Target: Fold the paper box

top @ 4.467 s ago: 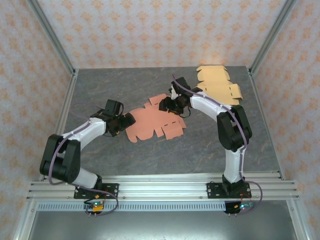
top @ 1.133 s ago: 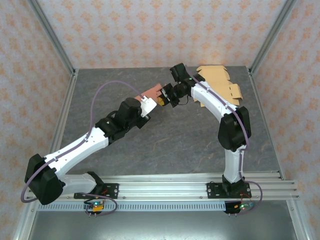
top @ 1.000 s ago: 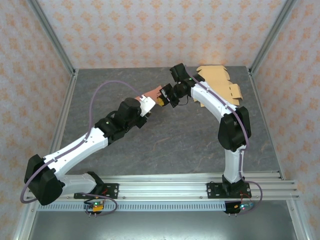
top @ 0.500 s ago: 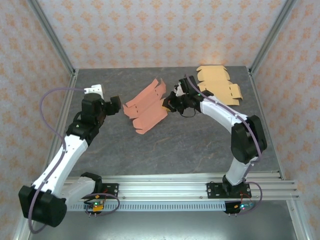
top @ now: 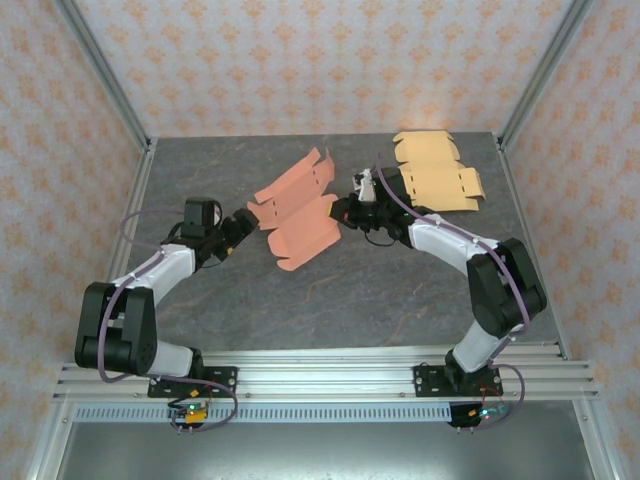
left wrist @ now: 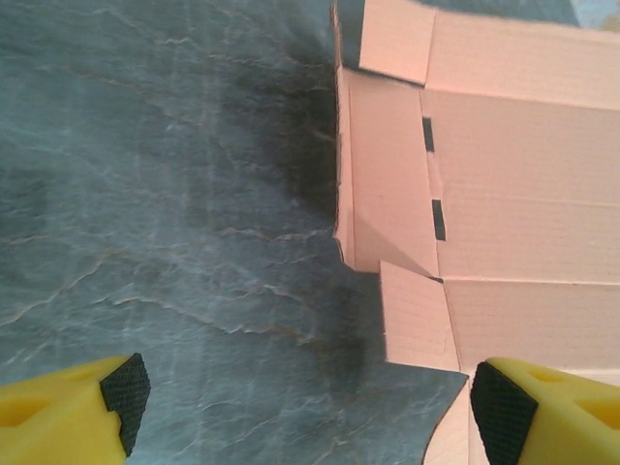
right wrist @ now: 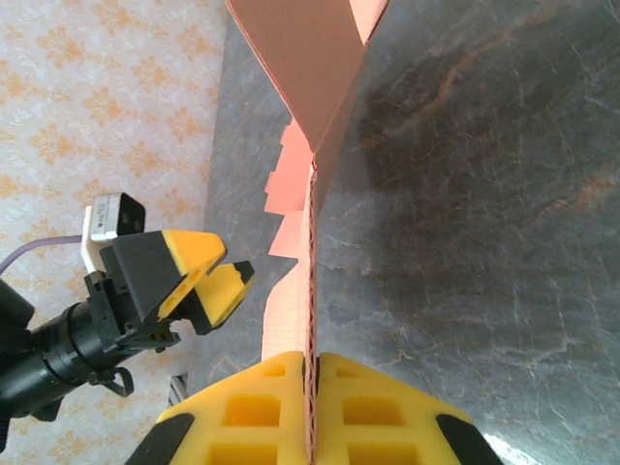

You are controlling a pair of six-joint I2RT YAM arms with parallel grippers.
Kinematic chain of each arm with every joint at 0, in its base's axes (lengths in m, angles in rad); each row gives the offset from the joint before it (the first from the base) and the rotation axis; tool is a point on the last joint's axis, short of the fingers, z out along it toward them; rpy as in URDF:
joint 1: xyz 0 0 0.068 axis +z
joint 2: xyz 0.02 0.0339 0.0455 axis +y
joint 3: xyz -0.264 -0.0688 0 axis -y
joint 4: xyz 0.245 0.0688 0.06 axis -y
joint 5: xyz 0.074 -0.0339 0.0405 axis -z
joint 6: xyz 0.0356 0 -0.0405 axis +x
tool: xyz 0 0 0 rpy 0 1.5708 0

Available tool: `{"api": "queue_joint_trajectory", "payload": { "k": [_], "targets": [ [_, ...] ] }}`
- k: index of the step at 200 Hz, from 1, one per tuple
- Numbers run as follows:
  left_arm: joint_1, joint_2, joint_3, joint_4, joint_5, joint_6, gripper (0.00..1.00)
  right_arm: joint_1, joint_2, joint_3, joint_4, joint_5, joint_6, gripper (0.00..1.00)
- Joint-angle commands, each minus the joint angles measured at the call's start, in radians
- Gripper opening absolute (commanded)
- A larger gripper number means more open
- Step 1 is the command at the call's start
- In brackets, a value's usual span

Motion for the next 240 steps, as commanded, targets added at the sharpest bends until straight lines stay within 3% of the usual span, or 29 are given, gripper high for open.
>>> {"api": "queue_joint_trajectory", "payload": {
  "k": [1,45,76,125,161,191,206,225,240],
  "targets": [
    [0.003,0.047,0.042,0.074,0.036,0.009,0.88,0.0,-0.036,-0.001,0.081,-0.026,-0.036,0.0],
    [0.031,0.219,0.08,0.21,0.083,-0.046,0.73,0.002,-0.037,-0.017,0.109,-0.065,-0.038,0.0],
    [0.051,0.268,0.102,0.297,0.096,-0.131,0.72,0.003,-0.047,-0.013,0.089,-0.094,-0.044,0.0],
    [0.052,0.313,0.142,0.329,0.121,-0.122,0.67,0.007,-0.057,-0.003,0.036,-0.109,-0.076,0.0],
    [0.054,0.327,0.155,0.338,0.147,-0.113,0.36,0.008,-0.054,0.002,0.027,-0.096,-0.079,0.0],
    [0.054,0.317,0.185,0.284,0.162,-0.036,0.21,0.008,-0.064,-0.008,0.008,-0.045,-0.084,0.0],
    [0.052,0.316,0.193,0.28,0.176,-0.011,0.13,0.008,-0.081,-0.028,0.01,-0.006,-0.062,0.14],
    [0.049,0.31,0.196,0.284,0.171,0.035,0.0,0.007,-0.106,-0.062,0.004,0.044,-0.057,0.19],
    [0.039,0.308,0.205,0.282,0.165,0.08,0.0,-0.002,-0.128,-0.095,-0.004,0.082,-0.052,0.24]
  ]
}}
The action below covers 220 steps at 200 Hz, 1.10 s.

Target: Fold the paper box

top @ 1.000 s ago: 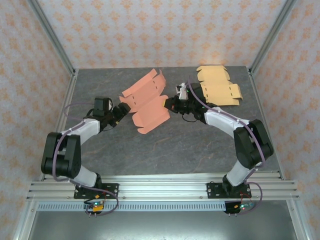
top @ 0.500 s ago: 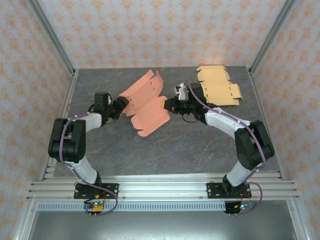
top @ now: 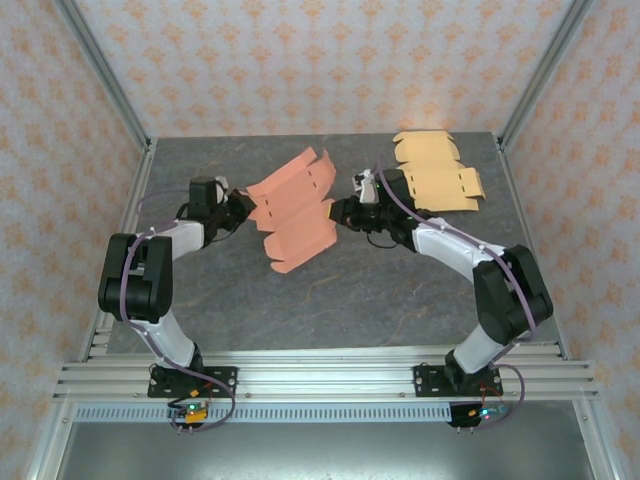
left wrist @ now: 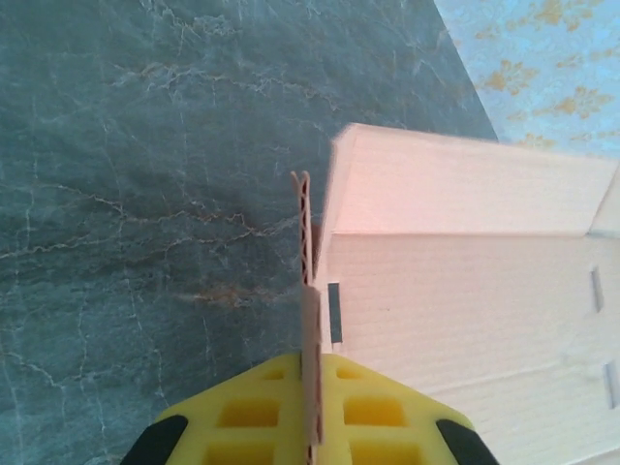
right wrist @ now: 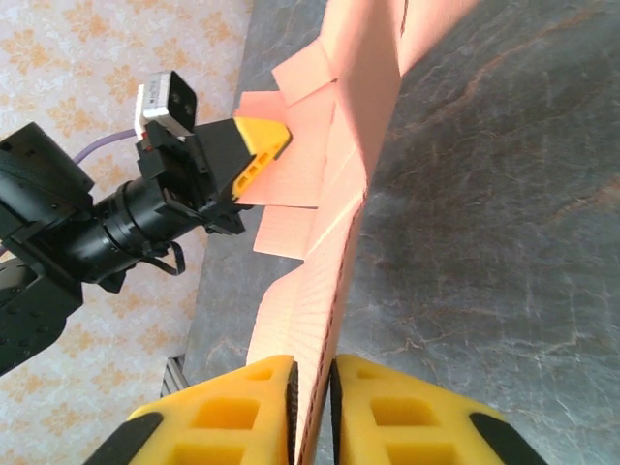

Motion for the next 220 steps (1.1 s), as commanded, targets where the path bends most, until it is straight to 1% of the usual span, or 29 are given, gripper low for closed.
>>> {"api": "queue_joint_trajectory", "payload": {
  "k": [1,8,24,43,63,79,87,98,119,130,144,148,156,161,181,199,206,214,220],
  "targets": [
    [-0.007,-0.01,0.026,-0.006,0.01,0.102,0.0,-0.005,-0.064,-0.046,-0.003,0.088,0.0,0.25],
    [-0.019,-0.013,0.033,-0.016,0.004,0.133,0.0,-0.014,-0.076,-0.061,-0.002,0.1,0.009,0.33],
    [-0.064,-0.027,0.048,-0.05,-0.017,0.232,0.0,-0.032,-0.114,-0.08,-0.029,0.126,-0.004,0.43],
    [-0.137,-0.072,0.045,-0.076,-0.08,0.372,0.0,-0.064,-0.17,-0.072,-0.111,0.161,-0.057,0.44],
    [-0.203,-0.134,0.008,-0.046,-0.175,0.441,0.0,-0.104,-0.216,-0.034,-0.216,0.212,-0.111,0.46],
    [-0.248,-0.169,-0.034,0.014,-0.231,0.478,0.0,-0.127,-0.222,0.046,-0.363,0.29,-0.223,0.57],
    [-0.262,-0.181,-0.061,0.068,-0.234,0.484,0.0,-0.131,-0.217,0.085,-0.415,0.322,-0.306,0.58],
    [-0.28,-0.196,-0.087,0.121,-0.232,0.492,0.0,-0.137,-0.197,0.14,-0.47,0.29,-0.465,0.6],
    [-0.317,-0.231,-0.134,0.174,-0.253,0.538,0.0,-0.139,-0.136,0.244,-0.622,0.169,-0.913,0.6],
    [-0.334,-0.243,-0.15,0.186,-0.259,0.564,0.0,-0.138,-0.106,0.283,-0.686,0.165,-1.122,0.59],
    [-0.349,-0.253,-0.163,0.191,-0.266,0.581,0.0,-0.137,-0.074,0.292,-0.664,0.241,-1.297,0.6],
    [-0.353,-0.26,-0.167,0.195,-0.267,0.582,0.0,-0.137,-0.062,0.301,-0.675,0.234,-1.366,0.6],
    [-0.361,-0.276,-0.174,0.2,-0.265,0.582,0.0,-0.137,-0.031,0.339,-0.746,0.18,-1.541,0.62],
    [-0.367,-0.289,-0.175,0.199,-0.264,0.585,0.0,-0.137,-0.012,0.364,-0.777,0.162,-1.617,0.63],
    [-0.399,-0.327,-0.177,0.177,-0.281,0.621,0.0,-0.136,0.077,0.469,-0.817,0.154,-1.705,0.64],
    [-0.414,-0.327,-0.174,0.169,-0.288,0.626,0.0,-0.137,0.15,0.539,-0.832,0.075,-1.728,0.67],
    [-0.418,-0.322,-0.171,0.161,-0.291,0.628,0.0,-0.134,0.184,0.579,-0.869,0.053,-1.751,0.67],
    [-0.422,-0.317,-0.173,0.167,-0.295,0.629,0.0,-0.127,0.224,0.632,-0.934,0.055,-1.808,0.67],
    [-0.424,-0.313,-0.179,0.18,-0.298,0.627,0.0,-0.12,0.254,0.656,-0.946,0.074,-1.825,0.67]
  ]
}}
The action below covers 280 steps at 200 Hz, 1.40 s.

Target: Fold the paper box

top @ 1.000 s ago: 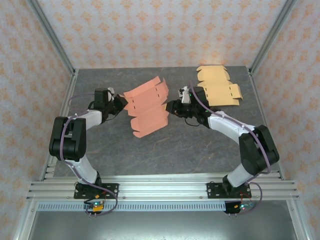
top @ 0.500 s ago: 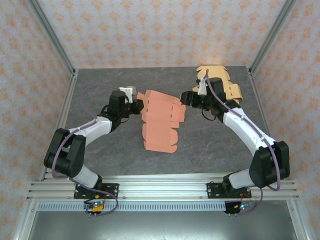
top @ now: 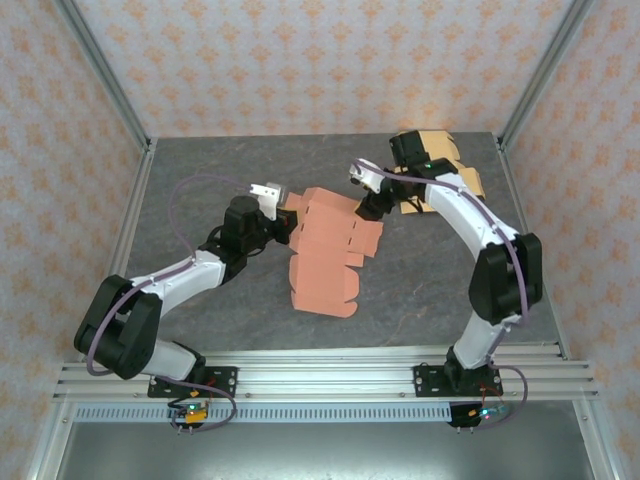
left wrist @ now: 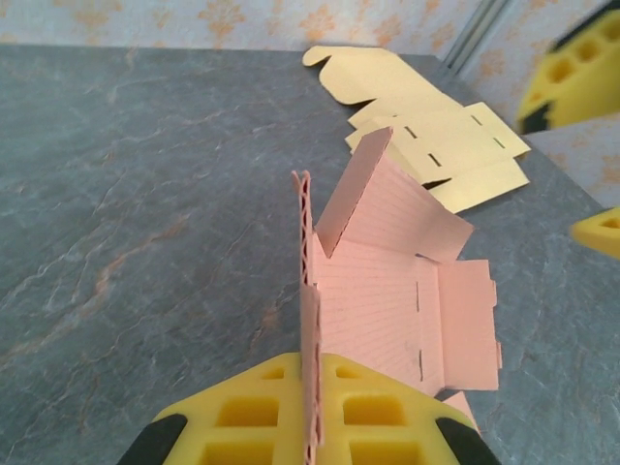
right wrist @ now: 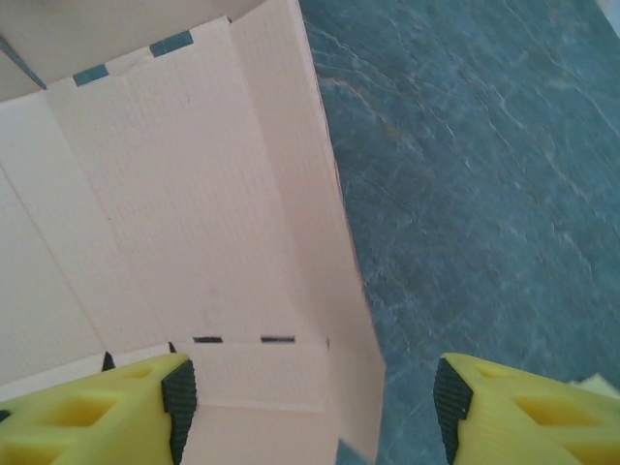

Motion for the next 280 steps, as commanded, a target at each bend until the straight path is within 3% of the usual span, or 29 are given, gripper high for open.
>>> {"api": "queue_joint_trajectory", "payload": {
  "k": [1,31,74,82,113,124,150,163,180,225,260,280],
  "targets": [
    [-0.011,-0.001,-0.005,0.046,-0.043,0.034,0.0,0.02,0.08,0.116,-0.135,-0.057,-0.207,0.67],
    [-0.011,-0.001,-0.003,0.066,-0.036,0.029,0.0,0.046,0.108,0.066,0.03,0.009,-0.191,0.66],
    [-0.021,-0.016,-0.011,0.079,-0.014,0.045,0.0,0.073,0.202,0.179,-0.057,-0.001,-0.209,0.62],
    [-0.021,-0.011,-0.009,0.084,-0.016,0.043,0.0,0.079,0.215,0.192,-0.063,0.003,-0.211,0.56],
    [-0.021,0.018,0.0,0.076,-0.049,0.036,0.0,0.094,0.226,0.196,-0.054,0.01,-0.221,0.19],
    [-0.022,0.028,0.011,0.062,-0.061,0.024,0.0,0.096,0.221,0.193,-0.052,0.017,-0.221,0.12],
    [-0.014,0.062,0.023,0.06,-0.089,-0.017,0.29,0.099,0.163,0.123,0.009,0.056,-0.212,0.0],
    [0.003,0.074,0.021,0.068,-0.094,-0.055,0.44,0.102,0.119,0.053,0.066,0.08,-0.206,0.0],
    [0.035,0.076,-0.016,0.135,-0.078,-0.12,0.51,0.12,0.056,-0.061,0.186,0.135,-0.187,0.0],
    [0.112,0.03,-0.087,0.163,0.057,-0.232,0.59,0.188,-0.052,-0.313,0.51,0.353,-0.127,0.0],
    [0.145,-0.052,-0.211,0.192,-0.005,-0.318,0.61,0.23,-0.127,-0.474,0.764,0.478,-0.135,0.0],
    [0.152,-0.086,-0.243,0.196,-0.011,-0.352,0.62,0.232,-0.156,-0.517,0.805,0.483,-0.17,0.0]
  ]
}}
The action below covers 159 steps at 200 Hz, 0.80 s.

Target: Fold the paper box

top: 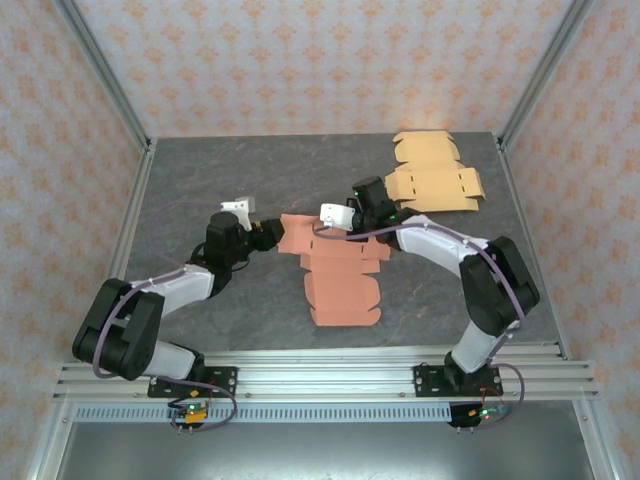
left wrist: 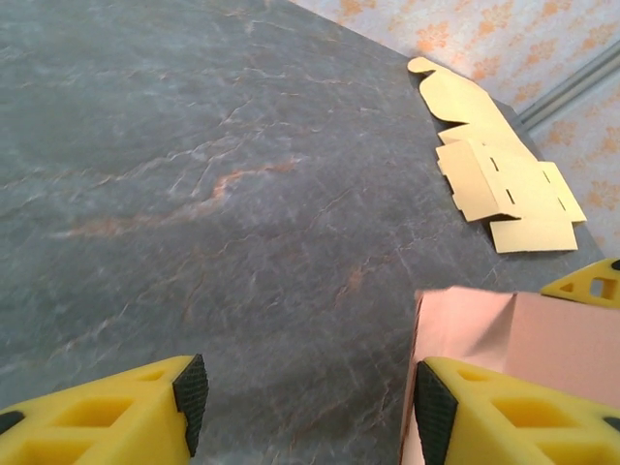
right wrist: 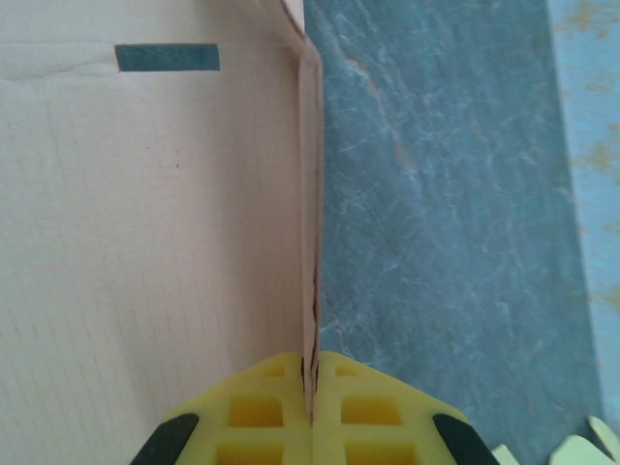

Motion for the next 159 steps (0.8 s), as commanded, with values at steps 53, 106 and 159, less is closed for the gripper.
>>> {"api": "queue_joint_trajectory", "payload": {
  "k": [53,106,159],
  "targets": [
    [0.02,-0.045,-0.011,0.01,0.091,-0.056,0.91,-0.001,-0.111,-0.072,0.112,0.036,-0.088,0.0],
    [0.017,0.117,0.057,0.09,0.157,0.016,0.87,-0.001,-0.124,-0.083,0.094,-0.004,-0.07,0.0],
    [-0.098,0.152,0.127,0.031,0.168,0.064,0.83,0.018,-0.107,-0.142,0.164,0.05,-0.133,0.0]
  ]
}}
